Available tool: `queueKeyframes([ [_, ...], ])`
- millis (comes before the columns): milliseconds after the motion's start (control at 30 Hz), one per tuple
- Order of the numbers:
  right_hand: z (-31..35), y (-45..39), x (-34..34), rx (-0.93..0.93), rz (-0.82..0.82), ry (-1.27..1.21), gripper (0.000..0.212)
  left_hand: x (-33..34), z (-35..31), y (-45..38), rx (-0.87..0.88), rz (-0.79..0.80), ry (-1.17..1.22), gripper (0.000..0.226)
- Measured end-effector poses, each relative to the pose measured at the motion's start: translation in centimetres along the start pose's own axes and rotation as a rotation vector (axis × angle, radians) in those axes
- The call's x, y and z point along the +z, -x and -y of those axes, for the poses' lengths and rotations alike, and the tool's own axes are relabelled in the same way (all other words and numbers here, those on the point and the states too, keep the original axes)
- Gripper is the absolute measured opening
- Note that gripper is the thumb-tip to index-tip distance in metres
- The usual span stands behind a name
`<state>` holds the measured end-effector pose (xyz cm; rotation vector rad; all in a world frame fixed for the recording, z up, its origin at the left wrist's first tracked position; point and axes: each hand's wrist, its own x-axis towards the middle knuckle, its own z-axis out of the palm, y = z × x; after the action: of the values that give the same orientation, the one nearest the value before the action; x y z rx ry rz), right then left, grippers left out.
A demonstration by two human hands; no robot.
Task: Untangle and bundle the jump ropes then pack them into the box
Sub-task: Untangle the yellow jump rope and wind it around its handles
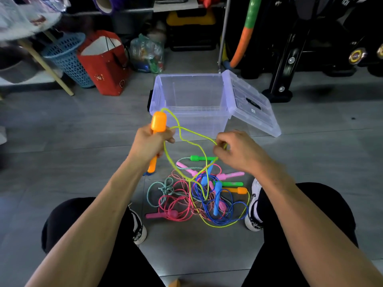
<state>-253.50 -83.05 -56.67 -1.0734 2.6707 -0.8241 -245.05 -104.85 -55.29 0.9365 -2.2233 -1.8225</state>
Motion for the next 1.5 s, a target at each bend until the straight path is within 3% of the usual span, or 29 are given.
queueKeyframes([
  [100,0.3,-0.1,0.2,-0.086,-0.023,-0.045,0.024,0.6,0.5,-0.2,0.102,0.029,-0.347,0.032],
  [200,0.9,-0.2,0.3,-0.138,0.010,-0.121,0.030,1.6,-0.1,0.7,0.248,0.229,-0.290,0.039],
  [300,1.5,-0.2,0.6,-0.094,0.033,-0.211,0.024,2.5,-0.9,2.0,0.246,0.349,-0.267,0.021],
  [367,1.7,-0.1,0.8,-0.023,0.045,-0.288,0.018,2.4,-1.0,1.7,0.193,0.298,-0.213,0.015],
  [433,1.4,-0.1,1.0,0.040,0.037,-0.303,0.016,1.7,-1.3,1.1,0.143,0.192,0.011,0.011],
  [567,0.0,-0.1,0.4,0.141,0.094,-0.114,0.016,-0.9,-1.9,-0.4,0.094,-0.084,0.477,0.012],
  [633,-0.2,-0.1,0.2,0.174,0.096,-0.185,0.018,-2.0,-1.6,-1.0,0.085,-0.150,0.319,0.011],
  [733,0.4,-0.2,-0.2,0.170,0.008,-0.397,0.025,-1.6,-0.2,-1.4,0.017,-0.053,-0.181,0.008],
  [800,0.7,-0.2,-0.5,0.158,0.005,-0.424,0.026,-0.5,0.3,-1.0,0.095,0.007,-0.380,0.032],
  [867,1.1,0.0,-0.6,0.147,0.066,-0.373,0.027,0.8,0.1,0.0,0.225,0.139,-0.361,0.047],
  [967,2.0,0.3,-0.3,0.123,0.153,-0.366,0.031,2.6,-0.1,1.7,0.292,0.409,-0.229,0.034],
  [1033,2.1,0.2,-0.2,0.125,0.144,-0.411,0.032,3.0,0.1,1.8,0.302,0.429,-0.282,0.024],
  [1100,1.7,0.1,-0.2,0.163,0.123,-0.427,0.021,2.7,0.2,1.1,0.275,0.367,-0.302,0.011],
  [1233,0.1,0.2,-0.6,0.258,0.148,-0.338,0.022,0.1,0.2,-1.7,0.116,-0.204,-0.213,0.020],
  [1300,-0.6,0.4,-1.3,0.277,0.123,-0.304,0.023,-1.6,0.8,-2.8,0.032,-0.361,-0.406,0.014],
  [1367,-1.0,0.5,-1.9,0.266,0.060,-0.343,0.020,-1.8,1.3,-2.8,0.035,-0.251,-0.520,0.017],
  [1500,-0.1,0.7,-2.0,0.152,0.060,-0.420,0.018,1.8,0.4,0.7,0.219,0.223,-0.300,0.037],
])
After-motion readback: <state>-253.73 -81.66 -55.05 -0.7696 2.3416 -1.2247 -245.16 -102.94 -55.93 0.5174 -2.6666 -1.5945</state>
